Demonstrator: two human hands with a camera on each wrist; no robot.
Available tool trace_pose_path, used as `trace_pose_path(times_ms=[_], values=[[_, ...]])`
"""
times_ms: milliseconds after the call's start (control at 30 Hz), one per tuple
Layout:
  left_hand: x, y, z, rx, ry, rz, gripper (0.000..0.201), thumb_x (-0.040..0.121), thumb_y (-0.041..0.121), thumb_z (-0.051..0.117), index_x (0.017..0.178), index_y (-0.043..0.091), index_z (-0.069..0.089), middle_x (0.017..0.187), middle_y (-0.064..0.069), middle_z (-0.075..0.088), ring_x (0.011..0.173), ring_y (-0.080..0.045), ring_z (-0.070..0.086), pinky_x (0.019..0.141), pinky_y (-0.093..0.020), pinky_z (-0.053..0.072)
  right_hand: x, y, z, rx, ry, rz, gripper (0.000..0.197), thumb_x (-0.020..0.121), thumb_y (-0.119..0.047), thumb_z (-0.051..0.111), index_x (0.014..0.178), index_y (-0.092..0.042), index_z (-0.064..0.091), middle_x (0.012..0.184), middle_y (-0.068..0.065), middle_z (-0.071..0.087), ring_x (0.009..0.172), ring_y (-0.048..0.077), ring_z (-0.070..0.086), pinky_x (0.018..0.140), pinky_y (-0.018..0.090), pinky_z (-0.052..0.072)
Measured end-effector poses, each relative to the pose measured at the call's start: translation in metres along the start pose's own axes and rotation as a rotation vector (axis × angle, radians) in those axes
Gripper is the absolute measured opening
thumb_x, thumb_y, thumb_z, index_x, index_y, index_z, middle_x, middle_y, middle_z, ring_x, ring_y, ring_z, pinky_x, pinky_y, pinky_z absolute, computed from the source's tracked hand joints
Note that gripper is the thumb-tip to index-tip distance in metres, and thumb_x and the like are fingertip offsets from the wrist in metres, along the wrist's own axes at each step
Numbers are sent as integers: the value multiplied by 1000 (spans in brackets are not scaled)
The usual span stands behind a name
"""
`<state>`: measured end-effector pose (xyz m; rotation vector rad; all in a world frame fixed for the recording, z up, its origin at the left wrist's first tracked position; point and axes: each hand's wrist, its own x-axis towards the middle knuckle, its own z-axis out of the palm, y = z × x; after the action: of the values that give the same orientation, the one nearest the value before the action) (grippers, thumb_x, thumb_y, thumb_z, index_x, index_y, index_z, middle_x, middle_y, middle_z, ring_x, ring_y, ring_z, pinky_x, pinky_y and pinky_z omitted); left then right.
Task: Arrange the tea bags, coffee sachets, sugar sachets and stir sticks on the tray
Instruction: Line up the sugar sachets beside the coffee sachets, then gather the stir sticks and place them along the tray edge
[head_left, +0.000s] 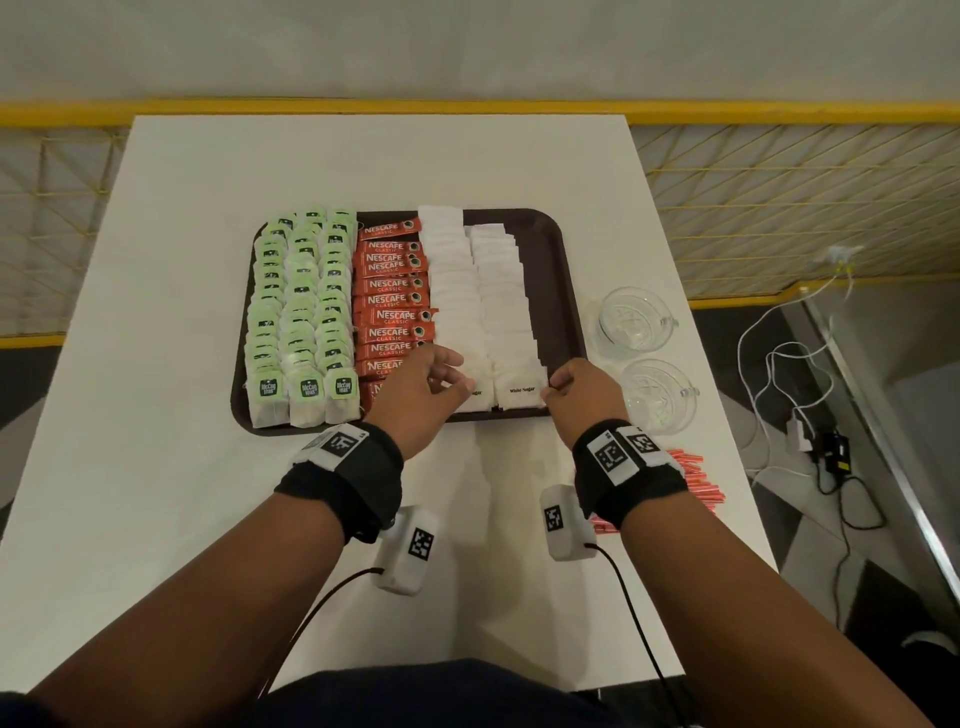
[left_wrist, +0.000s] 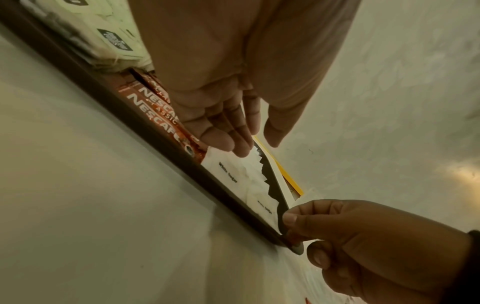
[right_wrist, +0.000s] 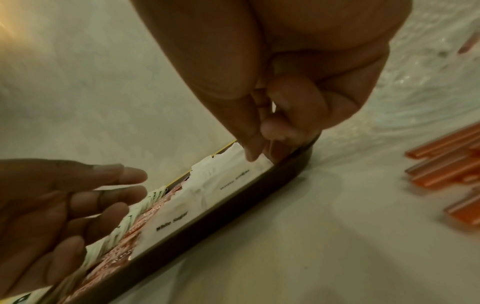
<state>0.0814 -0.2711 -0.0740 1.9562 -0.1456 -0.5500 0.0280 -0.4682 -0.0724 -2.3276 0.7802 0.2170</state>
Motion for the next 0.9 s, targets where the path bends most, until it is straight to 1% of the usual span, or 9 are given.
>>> trace_pose_path(times_ms=[100, 133, 233, 333, 467, 533, 667, 800, 900], values=[[-7, 12, 4, 79, -18, 30, 18, 92, 28, 65, 108, 23, 59, 101, 4, 65, 92, -14, 63, 78, -31, 54, -13, 1, -6, -11, -2, -62, 12, 93, -23, 61, 99, -12, 59, 88, 1, 64, 82, 16, 58, 59, 19, 37], [-10, 17, 6, 117, -29, 49, 17, 92, 29, 65, 107, 23, 59, 100, 5, 65, 90, -13, 62, 76, -27, 52, -19, 2, -11, -16, -3, -89, 12, 92, -24, 62, 98, -14, 59, 86, 1, 63, 81, 16, 59, 57, 18, 36], [-21, 34, 20, 233, -83, 109, 15, 94, 30, 61, 107, 20, 61, 98, 10, 62, 84, -5, 59, 68, -17, 43, -40, 11, -33, -43, -48, -189, 12, 92, -28, 62, 96, -17, 59, 83, -2, 62, 79, 14, 57, 62, 22, 37], [-34, 49, 42, 356, -174, 183, 14, 95, 30, 60, 105, 22, 63, 100, 9, 63, 82, 1, 55, 67, -13, 40, -60, 34, -62, -137, -108, -279, 13, 93, -32, 60, 100, -22, 58, 87, -5, 62, 82, 12, 56, 69, 24, 38], [-52, 57, 82, 483, -283, 257, 11, 93, 33, 62, 101, 26, 63, 107, 6, 62, 88, -7, 60, 75, -22, 44, -75, 87, -94, -279, -134, -255, 18, 92, -27, 60, 109, -22, 60, 102, -3, 61, 93, 15, 59, 79, 26, 42], [-60, 57, 103, 557, -327, 293, 18, 92, 34, 63, 107, 25, 63, 112, 5, 60, 97, -10, 60, 78, -24, 44, -82, 114, -104, -350, -145, -232, 24, 91, -26, 60, 114, -21, 60, 110, -1, 60, 99, 17, 58, 85, 27, 43], [-67, 55, 142, 726, -399, 362, 37, 89, 32, 66, 123, 19, 59, 124, 0, 56, 115, -17, 52, 99, -31, 41, -89, 151, -103, -477, -142, -269, 36, 88, -26, 62, 123, -21, 58, 119, 1, 58, 108, 21, 54, 93, 31, 44], [-70, 49, 173, 890, -401, 452, 45, 85, 35, 68, 126, 20, 54, 127, -2, 55, 117, -24, 50, 97, -35, 42, -91, 165, -86, -566, -106, -354, 45, 84, -34, 66, 126, -23, 53, 128, 1, 55, 111, 26, 50, 94, 41, 45], [-71, 45, 186, 999, -369, 428, 50, 85, 34, 67, 129, 20, 49, 133, -4, 52, 121, -27, 49, 96, -44, 46, -89, 169, -75, -588, -109, -372, 48, 85, -33, 65, 128, -23, 49, 132, 0, 50, 115, 27, 46, 95, 42, 43]])
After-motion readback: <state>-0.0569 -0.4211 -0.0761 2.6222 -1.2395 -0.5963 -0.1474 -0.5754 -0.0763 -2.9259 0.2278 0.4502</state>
